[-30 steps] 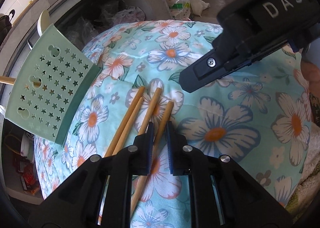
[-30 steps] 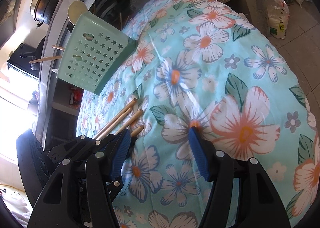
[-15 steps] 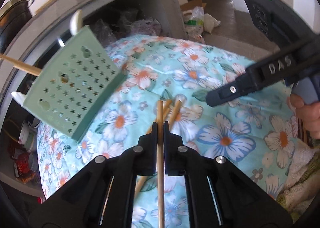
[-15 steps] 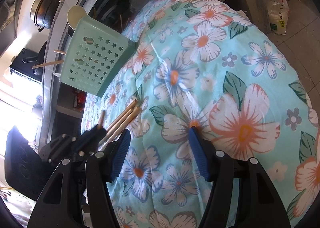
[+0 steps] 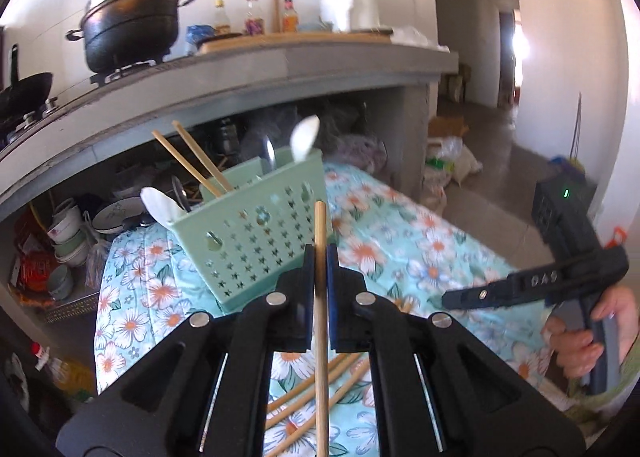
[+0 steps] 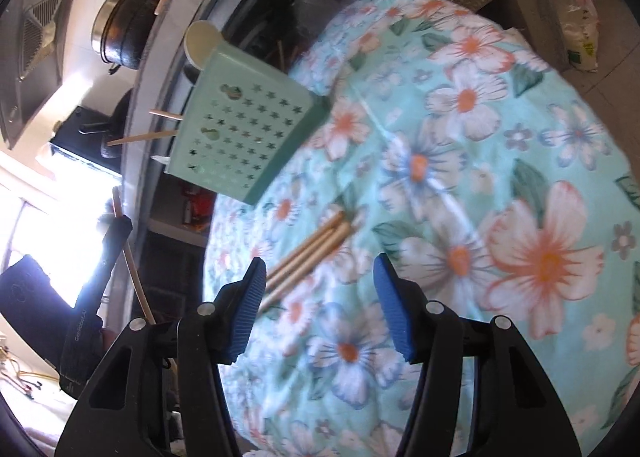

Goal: Organize utensils
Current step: 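Lift the chopstick upright with the left gripper while the right gripper grasps another chopstick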

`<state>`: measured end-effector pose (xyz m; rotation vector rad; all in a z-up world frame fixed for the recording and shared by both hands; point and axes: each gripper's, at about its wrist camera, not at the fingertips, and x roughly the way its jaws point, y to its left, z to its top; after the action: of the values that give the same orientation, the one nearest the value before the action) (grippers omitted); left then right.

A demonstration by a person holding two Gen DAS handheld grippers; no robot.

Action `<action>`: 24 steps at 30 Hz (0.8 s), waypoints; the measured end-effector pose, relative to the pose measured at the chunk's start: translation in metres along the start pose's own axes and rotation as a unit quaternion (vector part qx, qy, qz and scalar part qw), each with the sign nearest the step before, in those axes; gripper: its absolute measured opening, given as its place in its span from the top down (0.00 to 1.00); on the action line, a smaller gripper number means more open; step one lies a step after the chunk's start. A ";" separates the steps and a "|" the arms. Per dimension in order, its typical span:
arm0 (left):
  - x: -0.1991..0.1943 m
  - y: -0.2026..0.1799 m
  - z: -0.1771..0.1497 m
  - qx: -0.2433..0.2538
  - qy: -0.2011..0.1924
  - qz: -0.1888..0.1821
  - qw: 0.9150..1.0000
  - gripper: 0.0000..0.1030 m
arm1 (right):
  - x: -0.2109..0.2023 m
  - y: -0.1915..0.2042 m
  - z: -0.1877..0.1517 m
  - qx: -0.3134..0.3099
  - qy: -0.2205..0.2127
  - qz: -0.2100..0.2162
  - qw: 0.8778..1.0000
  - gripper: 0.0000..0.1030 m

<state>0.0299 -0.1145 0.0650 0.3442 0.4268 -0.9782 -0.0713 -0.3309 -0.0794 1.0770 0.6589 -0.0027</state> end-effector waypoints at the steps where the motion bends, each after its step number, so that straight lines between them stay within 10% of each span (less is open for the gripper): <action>1: -0.004 0.003 0.001 -0.009 -0.008 -0.001 1.000 0.96 | 0.004 0.002 0.000 0.004 0.004 0.009 1.000 0.50; 24: -0.032 0.051 0.005 -0.153 -0.081 -0.029 0.985 0.96 | 0.078 -0.008 -0.006 0.116 0.032 0.009 0.993 0.89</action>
<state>0.0590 -0.0675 0.0898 -0.0250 0.4326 -0.9718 -0.0131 -0.3062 -0.1267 1.3119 0.7182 -0.0306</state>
